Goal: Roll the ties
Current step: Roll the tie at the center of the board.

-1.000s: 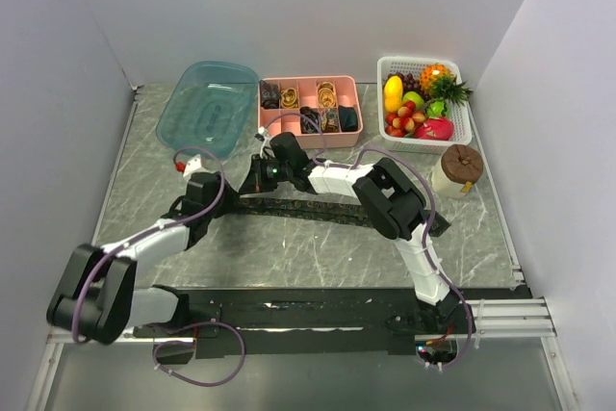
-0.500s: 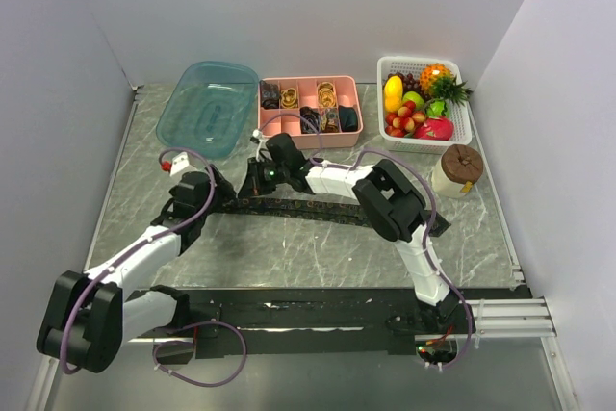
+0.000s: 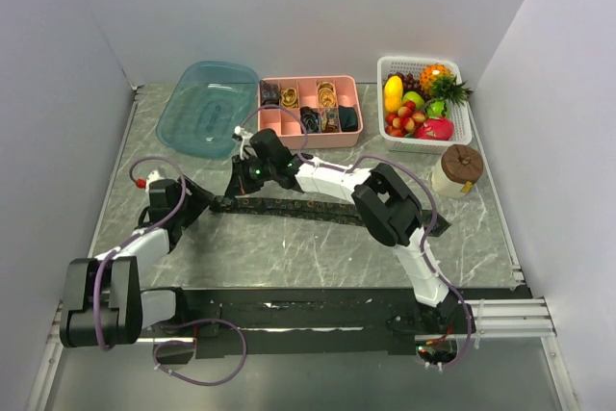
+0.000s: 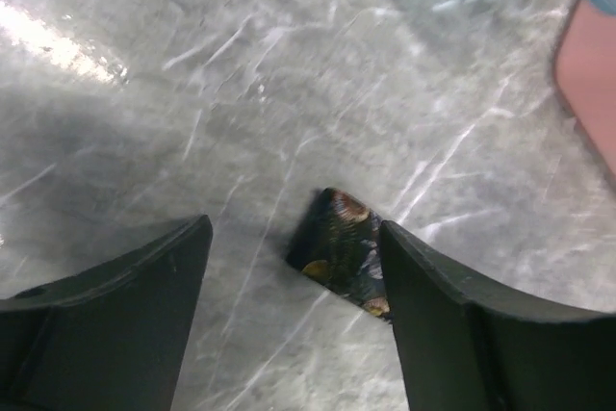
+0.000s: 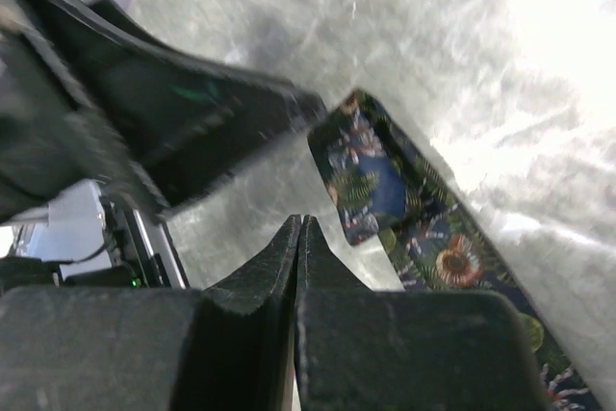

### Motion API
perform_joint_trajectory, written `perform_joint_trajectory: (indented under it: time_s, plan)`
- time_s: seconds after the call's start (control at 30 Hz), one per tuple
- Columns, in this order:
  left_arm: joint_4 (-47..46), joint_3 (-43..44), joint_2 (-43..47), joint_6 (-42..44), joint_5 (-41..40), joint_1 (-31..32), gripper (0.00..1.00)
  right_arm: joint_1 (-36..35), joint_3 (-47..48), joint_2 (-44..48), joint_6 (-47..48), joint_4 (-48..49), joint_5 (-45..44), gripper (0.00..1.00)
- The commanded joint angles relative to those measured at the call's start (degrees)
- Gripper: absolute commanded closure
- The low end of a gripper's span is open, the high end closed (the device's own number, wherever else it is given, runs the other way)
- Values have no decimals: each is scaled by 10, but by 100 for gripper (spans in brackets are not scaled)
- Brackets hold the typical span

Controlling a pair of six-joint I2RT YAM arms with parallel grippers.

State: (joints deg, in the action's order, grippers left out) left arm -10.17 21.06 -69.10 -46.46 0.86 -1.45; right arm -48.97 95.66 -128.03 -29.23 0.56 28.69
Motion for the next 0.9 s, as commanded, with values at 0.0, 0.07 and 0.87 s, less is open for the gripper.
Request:
perform_joint_trajectory:
  time_s: [0.0,0.07,0.87]
  plan:
    - [-73,-18,-10,-20,85,-17,25,0,41,-13,20,-22,-24,100]
    - [-81,-24,-9,-24,88,-18,28,0,52,-22,23,-33,-28,100]
    - [-120,-42,-36,-43,95,-19,45,-5,86,-72,33,-74,-39,100]
